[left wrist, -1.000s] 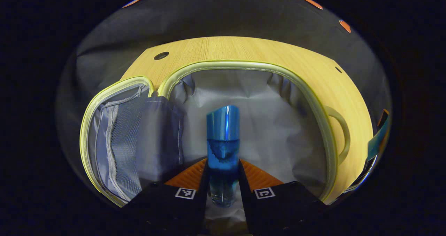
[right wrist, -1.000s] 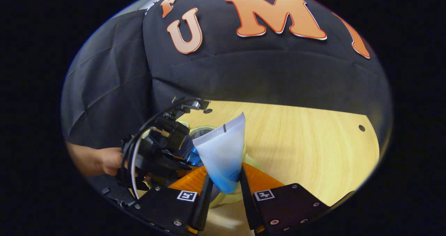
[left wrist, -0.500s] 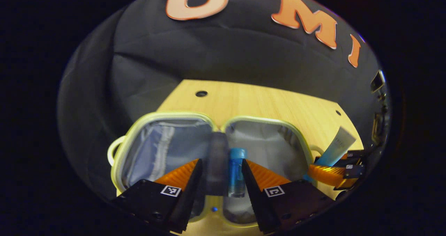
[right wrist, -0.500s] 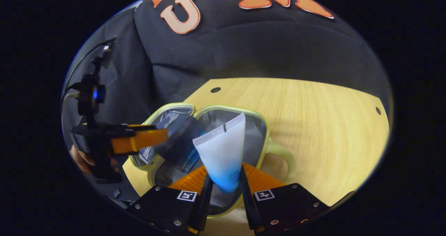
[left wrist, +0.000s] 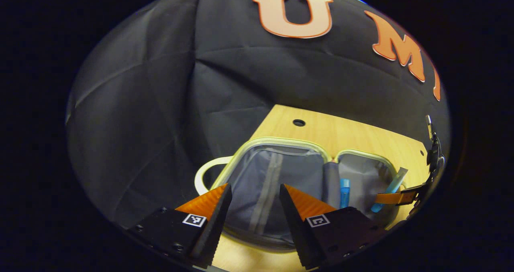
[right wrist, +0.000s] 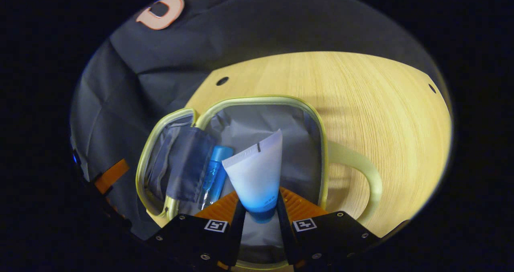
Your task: First open the suitcase, pack the skin care products into it, and then close the suitcase.
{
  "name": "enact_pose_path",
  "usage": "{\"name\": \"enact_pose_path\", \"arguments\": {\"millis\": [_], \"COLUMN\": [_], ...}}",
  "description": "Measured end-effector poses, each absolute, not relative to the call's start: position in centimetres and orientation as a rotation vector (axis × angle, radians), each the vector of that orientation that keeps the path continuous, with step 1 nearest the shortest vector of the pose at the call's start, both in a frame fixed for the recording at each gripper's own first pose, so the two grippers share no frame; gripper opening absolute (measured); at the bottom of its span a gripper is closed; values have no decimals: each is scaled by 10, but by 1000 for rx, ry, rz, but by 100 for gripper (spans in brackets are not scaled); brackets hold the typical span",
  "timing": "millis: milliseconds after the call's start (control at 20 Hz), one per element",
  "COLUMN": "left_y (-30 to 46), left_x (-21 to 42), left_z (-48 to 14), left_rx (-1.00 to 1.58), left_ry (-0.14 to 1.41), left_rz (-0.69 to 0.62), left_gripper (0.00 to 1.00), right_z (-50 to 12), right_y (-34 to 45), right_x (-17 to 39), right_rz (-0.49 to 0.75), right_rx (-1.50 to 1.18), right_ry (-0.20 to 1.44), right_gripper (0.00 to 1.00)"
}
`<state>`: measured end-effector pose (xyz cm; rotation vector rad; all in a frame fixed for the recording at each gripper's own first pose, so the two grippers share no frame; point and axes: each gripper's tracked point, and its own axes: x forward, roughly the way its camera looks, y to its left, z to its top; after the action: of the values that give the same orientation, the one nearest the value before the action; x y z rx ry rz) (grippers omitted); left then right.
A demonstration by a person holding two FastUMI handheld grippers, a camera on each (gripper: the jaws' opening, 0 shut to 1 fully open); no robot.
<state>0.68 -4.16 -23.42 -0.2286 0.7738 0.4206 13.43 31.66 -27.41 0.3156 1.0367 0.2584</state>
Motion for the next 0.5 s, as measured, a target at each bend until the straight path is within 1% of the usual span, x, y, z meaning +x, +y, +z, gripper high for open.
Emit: {"name": "enact_pose_path", "arguments": {"millis": [50, 100, 200, 250, 300, 500], "left_y": [-34, -27, -18, -10, -3, 25], "left_x": [0, -4, -11, -13, -17, -33], "left_z": [-238, -241, -248, -256, -260, -284], "left_rx": [-228, -231, -233, -232, -238, -254], "left_ry": [777, 783, 801, 810, 815, 848], "left_rz": [436, 444, 463, 480, 497, 560], "left_gripper": [75, 77, 75, 77, 75, 76], "right_z": [-280, -285, -291, -290, -294, -295], "right_y": [318, 318, 313, 310, 310, 306], "right_x": [135, 135, 137, 137, 137, 134], "right_rz": [229, 203, 130, 98, 73, 45], "right_rx": [302, 295, 298, 310, 314, 360], "right_ry": [1064, 1082, 1127, 1148, 1167, 1217], "right_gripper": [45, 45, 45, 45, 45, 46]}}
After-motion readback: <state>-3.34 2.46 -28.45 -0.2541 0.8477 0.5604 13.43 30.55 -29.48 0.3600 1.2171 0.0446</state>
